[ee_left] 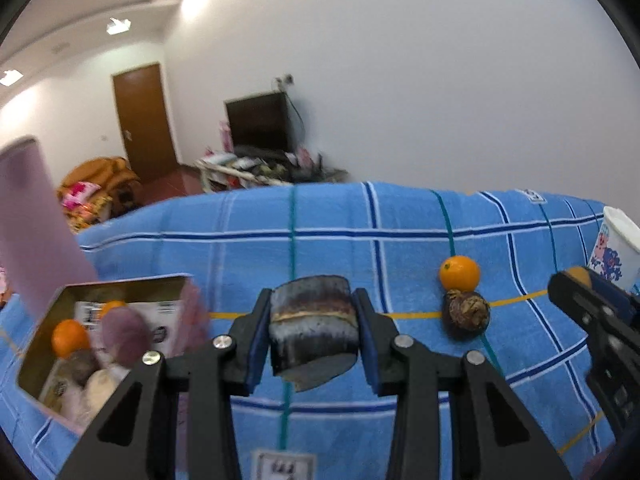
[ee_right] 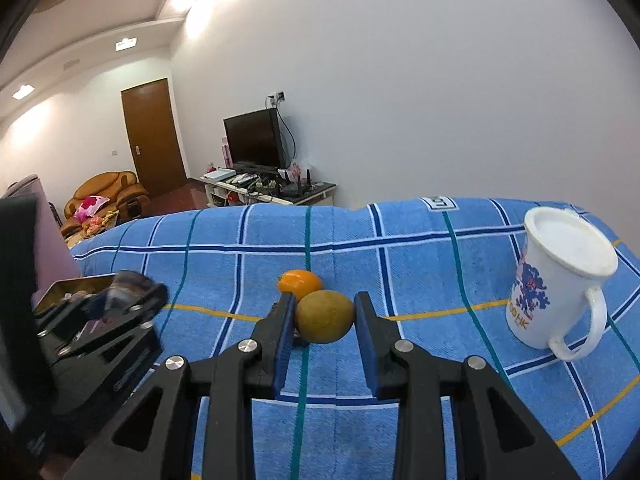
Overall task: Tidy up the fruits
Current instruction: 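Grasp the cut sugarcane piece with the left tool while the right tool holds the yellow fruit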
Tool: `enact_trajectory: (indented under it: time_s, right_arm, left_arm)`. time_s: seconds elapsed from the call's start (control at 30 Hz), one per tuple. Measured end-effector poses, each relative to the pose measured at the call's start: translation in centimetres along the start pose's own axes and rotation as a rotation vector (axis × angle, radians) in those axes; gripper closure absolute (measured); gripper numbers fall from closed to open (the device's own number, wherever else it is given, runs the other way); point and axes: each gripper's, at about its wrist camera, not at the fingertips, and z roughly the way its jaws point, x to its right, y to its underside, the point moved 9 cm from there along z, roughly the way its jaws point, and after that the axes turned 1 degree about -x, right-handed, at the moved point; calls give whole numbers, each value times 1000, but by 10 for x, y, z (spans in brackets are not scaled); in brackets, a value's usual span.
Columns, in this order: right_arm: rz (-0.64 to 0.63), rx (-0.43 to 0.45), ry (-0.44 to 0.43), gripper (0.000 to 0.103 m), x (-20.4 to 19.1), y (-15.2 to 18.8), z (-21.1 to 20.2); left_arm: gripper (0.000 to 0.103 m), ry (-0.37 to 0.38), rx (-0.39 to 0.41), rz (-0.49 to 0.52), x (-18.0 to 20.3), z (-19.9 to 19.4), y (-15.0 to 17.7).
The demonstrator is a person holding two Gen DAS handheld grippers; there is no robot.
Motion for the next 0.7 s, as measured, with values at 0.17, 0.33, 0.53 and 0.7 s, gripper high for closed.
enact_trajectory:
  time_s: [0.17,0.33,0.53,0.7]
  right_arm:
    - [-39,16,-4,71,-10,2,-3]
    - [-74,41,3,71,-18,3,-7]
    - [-85,65,14,71,-23,3,-15]
    - [-100,77,22,71,-28,3,-19]
  left_arm:
    - [62,-43,51,4,-22,-15,1]
    - [62,-49,64,-11,-33,-23,4]
    - [62,-43,64,-14,-36,-30,9]
    - [62,-34,52,-30,-40,-32,12]
